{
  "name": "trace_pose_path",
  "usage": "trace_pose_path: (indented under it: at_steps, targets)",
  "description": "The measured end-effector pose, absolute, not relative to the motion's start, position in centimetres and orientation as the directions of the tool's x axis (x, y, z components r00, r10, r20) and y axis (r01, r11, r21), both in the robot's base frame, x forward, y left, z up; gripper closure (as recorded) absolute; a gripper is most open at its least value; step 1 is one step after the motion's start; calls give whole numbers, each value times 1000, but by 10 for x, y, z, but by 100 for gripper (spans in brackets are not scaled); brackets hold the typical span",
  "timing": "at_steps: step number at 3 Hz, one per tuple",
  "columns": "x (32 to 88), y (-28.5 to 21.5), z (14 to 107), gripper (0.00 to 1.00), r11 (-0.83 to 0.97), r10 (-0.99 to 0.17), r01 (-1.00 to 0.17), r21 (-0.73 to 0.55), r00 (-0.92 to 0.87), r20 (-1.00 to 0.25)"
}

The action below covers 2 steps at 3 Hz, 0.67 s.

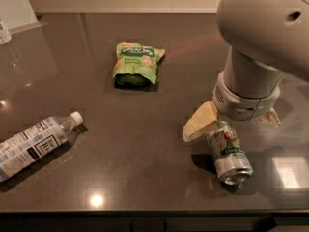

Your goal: Place 7up can upright

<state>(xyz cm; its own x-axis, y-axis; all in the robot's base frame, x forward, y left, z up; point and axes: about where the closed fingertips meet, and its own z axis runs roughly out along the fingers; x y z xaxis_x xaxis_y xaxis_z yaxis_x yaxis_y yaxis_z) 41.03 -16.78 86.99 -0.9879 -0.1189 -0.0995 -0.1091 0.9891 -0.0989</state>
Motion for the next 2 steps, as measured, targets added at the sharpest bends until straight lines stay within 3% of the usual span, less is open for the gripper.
trace_pose_path:
  at_steps: [2]
  targets:
    - [404, -162, 846, 0, 991, -115, -113, -68, -993, -26]
